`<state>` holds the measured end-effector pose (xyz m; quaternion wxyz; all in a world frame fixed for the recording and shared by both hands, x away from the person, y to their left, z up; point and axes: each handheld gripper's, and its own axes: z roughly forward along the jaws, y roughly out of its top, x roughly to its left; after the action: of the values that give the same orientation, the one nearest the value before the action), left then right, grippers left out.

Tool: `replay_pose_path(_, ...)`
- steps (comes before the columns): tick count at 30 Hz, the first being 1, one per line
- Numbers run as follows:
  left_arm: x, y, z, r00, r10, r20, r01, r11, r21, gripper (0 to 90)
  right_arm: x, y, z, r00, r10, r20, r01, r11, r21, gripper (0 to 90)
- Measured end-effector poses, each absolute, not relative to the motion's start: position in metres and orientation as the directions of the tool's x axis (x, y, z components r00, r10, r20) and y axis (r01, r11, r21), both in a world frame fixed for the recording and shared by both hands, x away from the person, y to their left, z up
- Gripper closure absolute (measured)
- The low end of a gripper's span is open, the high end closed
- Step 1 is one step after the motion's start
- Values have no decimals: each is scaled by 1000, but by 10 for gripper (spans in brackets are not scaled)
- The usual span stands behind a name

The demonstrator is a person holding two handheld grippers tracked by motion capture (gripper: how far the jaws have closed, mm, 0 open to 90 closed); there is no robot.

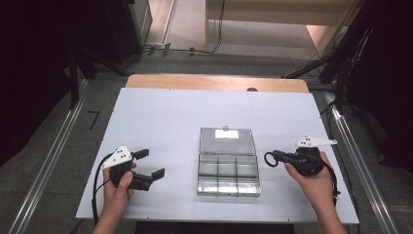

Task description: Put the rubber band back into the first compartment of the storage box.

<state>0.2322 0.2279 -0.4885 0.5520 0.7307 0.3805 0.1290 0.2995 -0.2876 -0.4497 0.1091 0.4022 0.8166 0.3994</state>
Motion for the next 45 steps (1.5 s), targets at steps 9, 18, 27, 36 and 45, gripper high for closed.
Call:
replay_pose_path(9,233,227,-489,680,694,-235,416,-102,904,0,297,-282,-441,-666,733,138,551,358,754,865)
replay_pose_path(18,233,227,-490,681,693,-234,416,-104,903,0,297,-278,-437,-673,726,142,546,358,758,866)
replay_pose_path(27,232,227,-489,681,693,-235,415,-102,904,0,296,-273,-432,-680,719,141,537,358,763,866)
replay_pose_path(36,233,227,-490,682,692,-236,417,-102,903,0,295,-268,-429,-691,708,143,528,361,769,867)
replay_pose_path(45,232,228,-489,684,692,-233,413,-103,905,0,295,-260,-428,-703,696,146,523,367,769,868)
